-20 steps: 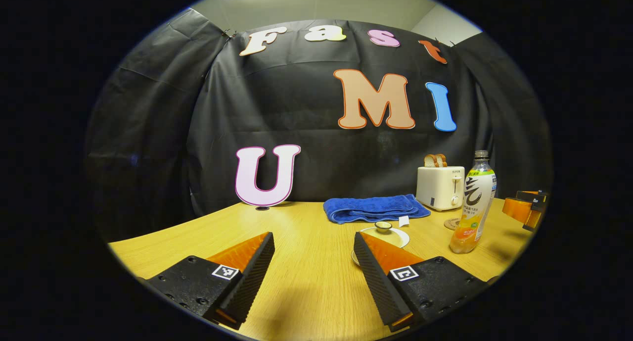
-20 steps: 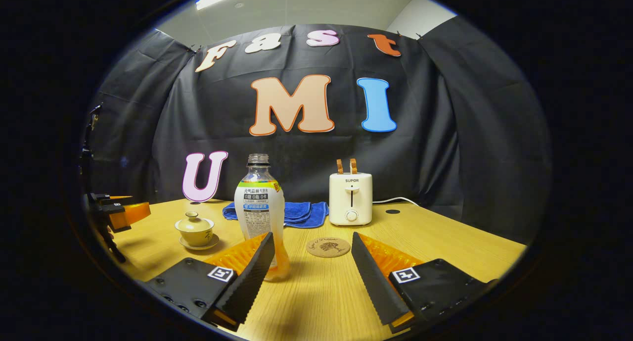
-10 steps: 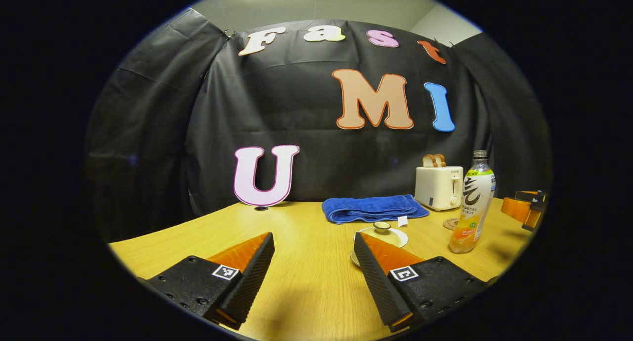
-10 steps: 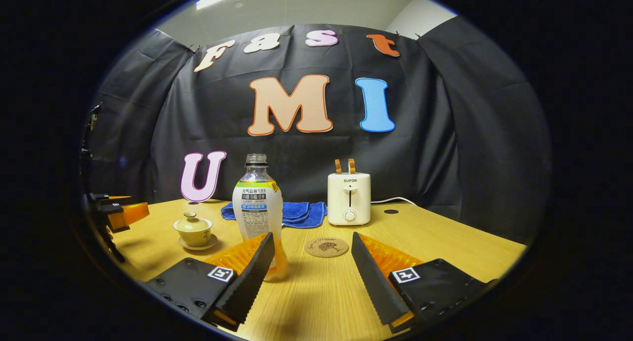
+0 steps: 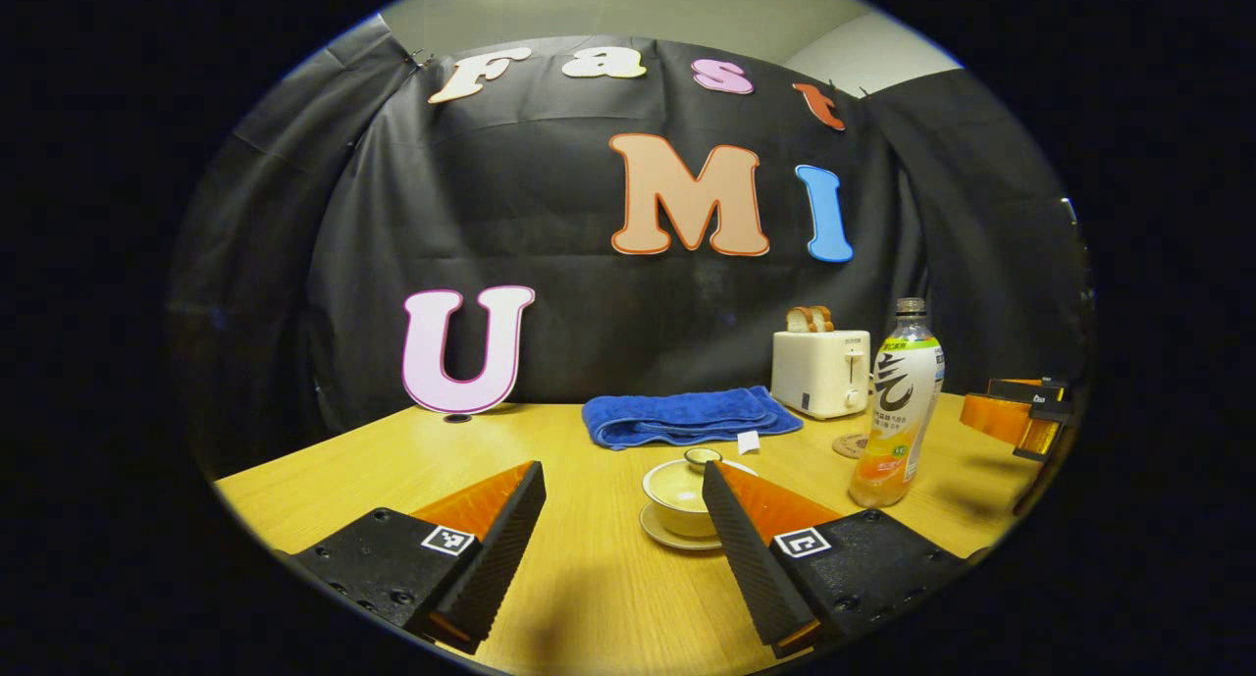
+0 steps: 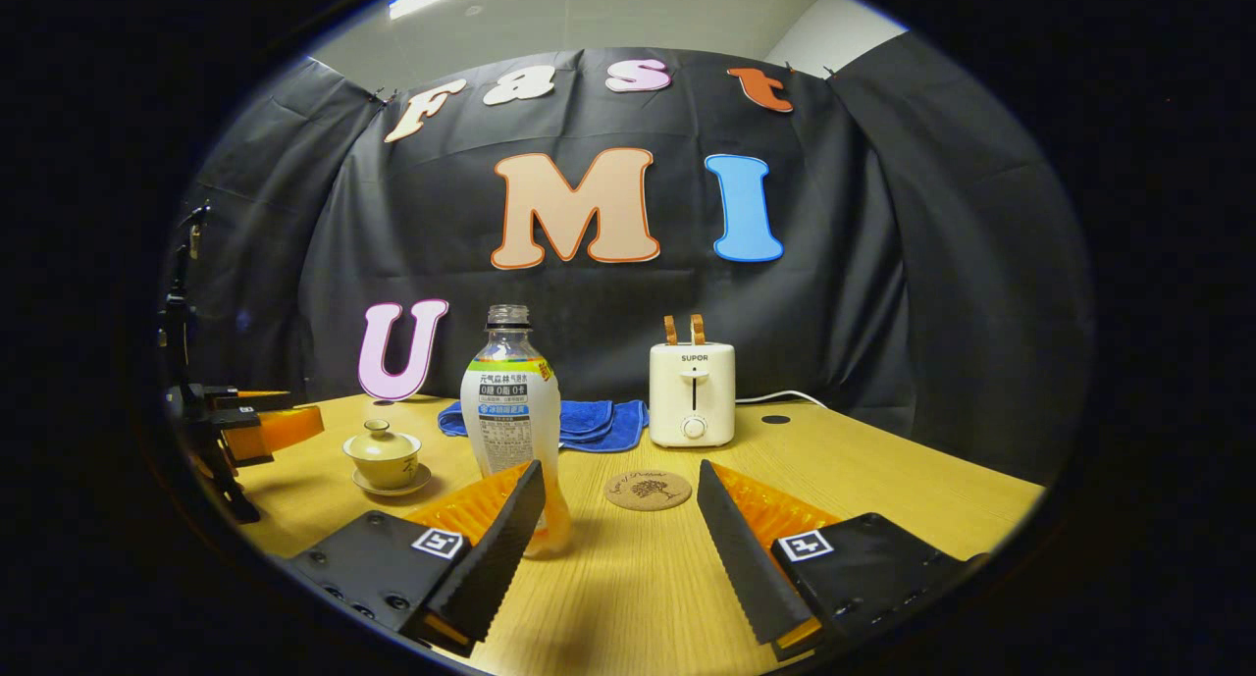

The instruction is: Open the teacup lid with one hand, grasp the water bottle and pour water into the teacup with the other hand; after pouring, place the water bottle on the coaster and then close the teacup lid.

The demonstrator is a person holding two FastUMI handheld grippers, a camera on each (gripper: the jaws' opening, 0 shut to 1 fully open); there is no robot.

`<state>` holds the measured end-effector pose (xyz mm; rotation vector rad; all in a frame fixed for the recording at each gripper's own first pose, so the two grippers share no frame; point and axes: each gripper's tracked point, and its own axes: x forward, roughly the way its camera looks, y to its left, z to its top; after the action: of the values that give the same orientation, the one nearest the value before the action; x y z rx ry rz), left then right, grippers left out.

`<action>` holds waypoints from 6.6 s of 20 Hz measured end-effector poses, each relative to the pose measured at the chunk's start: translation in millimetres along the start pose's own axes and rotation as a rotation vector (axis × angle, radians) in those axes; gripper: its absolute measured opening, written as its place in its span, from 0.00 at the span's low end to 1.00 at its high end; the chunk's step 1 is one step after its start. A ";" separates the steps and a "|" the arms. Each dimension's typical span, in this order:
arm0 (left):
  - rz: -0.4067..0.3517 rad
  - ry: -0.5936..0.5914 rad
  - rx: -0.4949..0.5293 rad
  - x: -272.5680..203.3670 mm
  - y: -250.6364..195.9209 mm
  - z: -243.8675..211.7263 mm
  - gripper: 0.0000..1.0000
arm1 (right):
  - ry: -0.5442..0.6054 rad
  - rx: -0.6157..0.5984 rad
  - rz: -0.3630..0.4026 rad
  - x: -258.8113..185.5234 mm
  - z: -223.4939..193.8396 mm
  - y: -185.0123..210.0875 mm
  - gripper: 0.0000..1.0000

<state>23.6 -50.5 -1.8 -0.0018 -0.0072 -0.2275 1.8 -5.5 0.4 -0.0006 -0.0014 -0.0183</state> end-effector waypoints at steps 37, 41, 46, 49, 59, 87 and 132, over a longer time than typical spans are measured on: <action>-0.251 0.083 0.012 73.1 -48.2 -12.2 0.24 | -0.001 0.000 0.007 1.1 -0.1 0.1 0.95; -0.257 0.031 -0.001 67.0 -47.5 -3.0 0.24 | -0.001 -0.001 0.007 1.5 0.3 -0.4 0.95; -0.212 0.009 -0.007 64.2 -37.4 -1.1 0.25 | -0.002 0.000 0.008 1.5 -0.3 -0.6 0.95; -0.156 0.013 -0.005 58.6 -22.9 -1.3 0.24 | -0.001 0.000 0.015 0.9 -0.1 0.8 1.00; 0.099 0.005 0.005 18.0 52.6 -0.1 0.24 | 0.012 0.006 0.182 8.3 -3.0 34.1 0.94; 0.216 0.002 0.004 -1.1 109.1 -2.8 0.24 | 0.184 -0.083 0.169 85.6 -34.6 77.4 0.67; 0.215 0.003 0.001 -0.3 109.5 -3.7 0.24 | -0.396 -1.896 -0.004 141.8 18.6 151.6 0.68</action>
<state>48.0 56.3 -5.6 -0.0011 -0.0038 -0.0121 146.3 143.5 19.1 -1.8998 -0.3794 -0.0178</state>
